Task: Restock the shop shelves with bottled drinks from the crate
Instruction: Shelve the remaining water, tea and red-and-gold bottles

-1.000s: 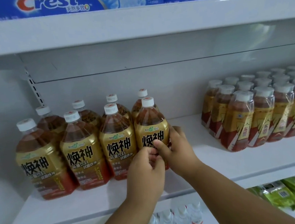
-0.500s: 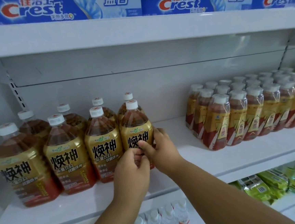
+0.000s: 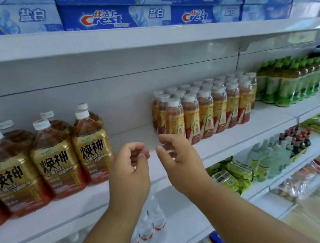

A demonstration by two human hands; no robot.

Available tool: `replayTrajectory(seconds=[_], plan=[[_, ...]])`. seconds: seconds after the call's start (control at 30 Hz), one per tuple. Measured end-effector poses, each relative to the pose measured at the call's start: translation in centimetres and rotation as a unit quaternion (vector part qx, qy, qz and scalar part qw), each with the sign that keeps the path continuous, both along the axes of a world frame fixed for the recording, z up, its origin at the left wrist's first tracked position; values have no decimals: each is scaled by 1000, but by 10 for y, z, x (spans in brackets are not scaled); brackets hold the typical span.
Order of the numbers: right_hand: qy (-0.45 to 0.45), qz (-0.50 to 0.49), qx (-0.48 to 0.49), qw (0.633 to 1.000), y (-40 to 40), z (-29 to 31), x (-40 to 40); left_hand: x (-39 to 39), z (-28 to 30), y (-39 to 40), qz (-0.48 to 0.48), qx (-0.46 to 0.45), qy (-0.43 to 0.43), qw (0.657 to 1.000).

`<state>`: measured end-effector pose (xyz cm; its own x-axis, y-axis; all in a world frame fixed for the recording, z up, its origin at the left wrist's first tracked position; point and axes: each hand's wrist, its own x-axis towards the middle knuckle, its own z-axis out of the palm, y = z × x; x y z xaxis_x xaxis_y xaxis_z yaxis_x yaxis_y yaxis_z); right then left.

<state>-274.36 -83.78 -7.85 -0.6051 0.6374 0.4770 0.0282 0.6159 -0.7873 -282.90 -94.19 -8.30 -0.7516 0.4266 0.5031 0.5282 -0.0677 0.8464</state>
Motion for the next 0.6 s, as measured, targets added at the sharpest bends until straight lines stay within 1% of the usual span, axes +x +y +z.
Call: replayTrajectory(seconds=[0.13, 0.23, 0.3, 0.33, 0.43, 0.6], plan=[[6, -68, -44, 997, 26, -19, 108, 90, -12, 35, -99, -9, 18, 995], [-16, -111, -51, 992, 41, -38, 183, 156, -33, 60, -177, -45, 23, 983], [-32, -149, -63, 986, 50, -52, 249, 211, -50, 80, -226, -73, 15, 971], [-34, -160, -68, 984, 52, -56, 268, 225, -55, 85, -237, -81, 16, 968], [-48, -209, -88, 973, 66, -70, 361, 300, -77, 115, -290, -108, 15, 951], [-71, -279, -99, 952, 74, -82, 474, 393, -103, 152, -355, -150, 30, 922]])
